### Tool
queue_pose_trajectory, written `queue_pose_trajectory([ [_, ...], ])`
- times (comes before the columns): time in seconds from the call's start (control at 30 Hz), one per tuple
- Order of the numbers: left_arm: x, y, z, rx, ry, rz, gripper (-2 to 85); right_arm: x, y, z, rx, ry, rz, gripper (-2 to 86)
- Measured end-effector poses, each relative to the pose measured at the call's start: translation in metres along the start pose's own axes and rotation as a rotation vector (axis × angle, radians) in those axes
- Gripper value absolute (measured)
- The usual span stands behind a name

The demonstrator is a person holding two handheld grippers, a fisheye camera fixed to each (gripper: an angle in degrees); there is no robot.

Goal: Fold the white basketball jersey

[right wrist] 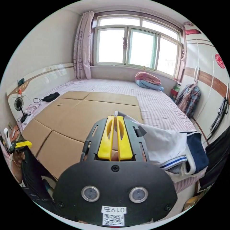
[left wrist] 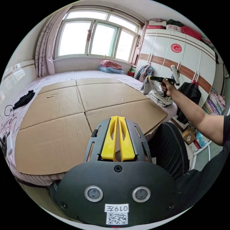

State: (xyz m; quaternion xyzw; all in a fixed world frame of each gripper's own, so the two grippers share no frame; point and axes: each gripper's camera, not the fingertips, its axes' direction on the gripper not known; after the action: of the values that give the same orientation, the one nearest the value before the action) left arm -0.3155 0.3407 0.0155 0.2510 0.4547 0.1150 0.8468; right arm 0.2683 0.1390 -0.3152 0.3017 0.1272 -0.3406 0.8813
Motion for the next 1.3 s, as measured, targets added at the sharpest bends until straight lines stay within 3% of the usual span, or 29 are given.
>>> queue_pose_trajectory([
  [0.13,-0.064,-0.037,-0.033,0.122,-0.101,-0.049,1.1,-0.151,0.048,0.024,0.026,-0.329,-0.126,-0.7],
  [0.2,-0.092,-0.050,-0.041,0.158,-0.136,-0.072,1.1,-0.209,0.079,0.033,-0.011,-0.370,-0.211,-0.7],
  [0.33,-0.152,-0.047,-0.042,0.127,-0.224,-0.148,1.0,-0.290,0.148,0.045,-0.165,-0.319,-0.391,-0.5],
  [0.53,-0.251,0.008,-0.043,0.073,-0.206,-0.364,0.9,-0.317,0.187,0.048,-0.322,-0.250,-0.489,2.1],
  [0.63,-0.270,0.017,-0.050,0.037,-0.224,-0.366,0.9,-0.338,0.197,0.021,-0.253,-0.215,-0.604,7.1],
  [0.77,-0.294,0.030,-0.023,-0.110,-0.151,-0.359,0.8,-0.382,0.223,-0.014,-0.138,-0.314,-0.818,10.0],
  [1.03,-0.327,0.046,-0.034,-0.072,-0.232,-0.390,0.8,-0.483,0.317,0.025,-0.127,-0.242,-1.219,9.5],
  [1.1,-0.335,0.049,-0.033,-0.061,-0.228,-0.402,0.8,-0.488,0.321,0.034,-0.071,-0.157,-1.203,6.4],
  [1.3,-0.361,0.058,-0.038,-0.016,-0.190,-0.435,0.8,-0.443,0.267,0.064,-0.215,-0.522,-0.882,4.1],
])
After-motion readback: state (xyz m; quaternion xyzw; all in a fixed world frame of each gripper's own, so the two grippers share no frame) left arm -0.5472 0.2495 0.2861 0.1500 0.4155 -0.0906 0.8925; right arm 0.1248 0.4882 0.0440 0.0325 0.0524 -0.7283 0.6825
